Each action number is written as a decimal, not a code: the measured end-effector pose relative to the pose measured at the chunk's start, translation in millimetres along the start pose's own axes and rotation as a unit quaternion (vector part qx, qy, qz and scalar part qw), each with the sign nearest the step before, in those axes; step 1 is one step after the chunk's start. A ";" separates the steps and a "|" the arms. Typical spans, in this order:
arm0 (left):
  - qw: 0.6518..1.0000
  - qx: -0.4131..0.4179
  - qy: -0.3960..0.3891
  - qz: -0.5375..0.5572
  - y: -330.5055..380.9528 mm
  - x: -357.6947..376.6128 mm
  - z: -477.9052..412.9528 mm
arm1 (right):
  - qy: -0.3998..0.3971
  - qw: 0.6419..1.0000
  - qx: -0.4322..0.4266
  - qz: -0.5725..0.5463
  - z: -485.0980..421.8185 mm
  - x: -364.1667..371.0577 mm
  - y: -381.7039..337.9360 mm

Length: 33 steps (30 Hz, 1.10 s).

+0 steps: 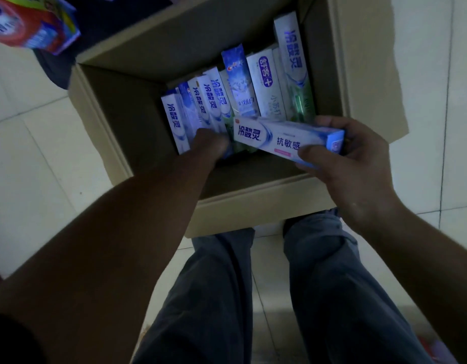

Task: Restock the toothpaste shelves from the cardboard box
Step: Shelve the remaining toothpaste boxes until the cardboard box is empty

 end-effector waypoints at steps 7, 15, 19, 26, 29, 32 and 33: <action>0.943 -0.119 0.099 0.293 -22.2 25.8 -16.5 | -0.011 0.999 0.009 -0.050 -5.9 -7.4 2.4; 0.970 -0.043 -0.018 0.238 -2.8 18.1 9.2 | -0.013 0.999 -0.009 -0.050 6.1 -13.3 -18.8; 0.975 0.017 0.005 0.221 -0.3 -39.0 88.0 | -0.003 0.997 -0.017 -0.079 39.4 -18.4 -57.5; 0.954 0.164 0.017 0.249 38.4 -183.0 307.3 | -0.047 0.990 -0.091 -0.100 150.9 -26.3 -216.2; 0.936 0.158 0.059 0.309 48.3 -245.1 390.1 | -0.079 0.984 -0.136 -0.085 208.8 -22.9 -299.0; 0.907 0.185 0.044 0.376 67.0 -299.3 473.1 | -0.111 0.971 -0.199 -0.068 271.3 -21.0 -385.5; 0.893 0.206 0.028 0.399 73.6 -318.3 503.2 | -0.125 0.964 -0.223 -0.070 295.6 -20.1 -415.7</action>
Point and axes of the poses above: each hand's wrist, its own z-axis away from the middle knuckle, its own x-axis out of the palm, y = z × x, the point moved 10 cm from there along -z, towards the middle knuckle
